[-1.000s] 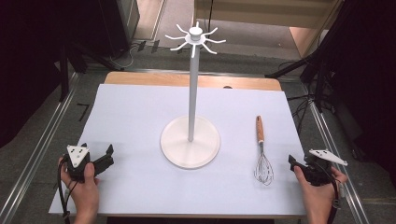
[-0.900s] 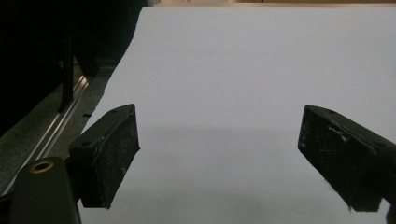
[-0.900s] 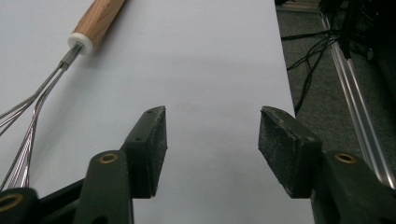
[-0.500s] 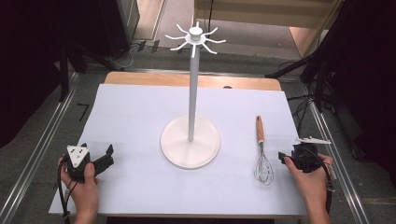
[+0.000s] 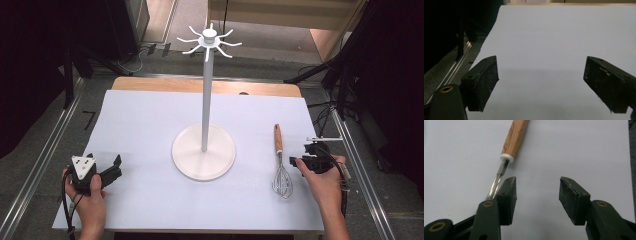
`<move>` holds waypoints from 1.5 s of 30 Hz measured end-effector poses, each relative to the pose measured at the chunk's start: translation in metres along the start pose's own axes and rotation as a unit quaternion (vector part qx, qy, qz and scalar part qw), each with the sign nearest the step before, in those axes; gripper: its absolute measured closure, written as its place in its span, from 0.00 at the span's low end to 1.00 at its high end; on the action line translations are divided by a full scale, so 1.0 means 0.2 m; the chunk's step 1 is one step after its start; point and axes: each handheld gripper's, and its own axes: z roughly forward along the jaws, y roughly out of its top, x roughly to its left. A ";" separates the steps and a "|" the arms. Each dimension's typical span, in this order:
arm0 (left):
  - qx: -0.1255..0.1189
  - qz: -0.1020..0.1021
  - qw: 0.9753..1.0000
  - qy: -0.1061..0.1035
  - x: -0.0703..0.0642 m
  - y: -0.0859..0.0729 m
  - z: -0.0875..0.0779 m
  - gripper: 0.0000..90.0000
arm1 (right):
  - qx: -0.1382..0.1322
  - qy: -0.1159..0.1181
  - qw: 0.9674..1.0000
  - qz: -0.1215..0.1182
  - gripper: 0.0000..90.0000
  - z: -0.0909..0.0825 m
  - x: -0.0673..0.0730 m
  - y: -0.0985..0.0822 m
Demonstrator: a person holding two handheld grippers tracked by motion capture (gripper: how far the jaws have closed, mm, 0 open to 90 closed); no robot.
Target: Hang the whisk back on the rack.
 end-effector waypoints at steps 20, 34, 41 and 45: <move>0.003 0.002 1.000 -0.001 0.00 0.00 0.00 0.15 | 0.039 0.038 0.998 0.012 0.64 0.05 0.10 0.06; 0.004 0.003 1.000 0.001 0.00 0.00 0.00 0.15 | 0.092 0.055 0.994 0.026 0.77 0.12 0.15 0.07; 0.005 0.003 1.000 0.002 0.00 0.00 0.00 0.15 | 0.108 0.060 0.991 0.048 0.88 0.16 0.16 0.08; 0.005 0.004 1.000 0.002 0.00 0.00 0.00 0.15 | 0.098 0.062 0.992 0.046 0.97 0.17 0.18 0.09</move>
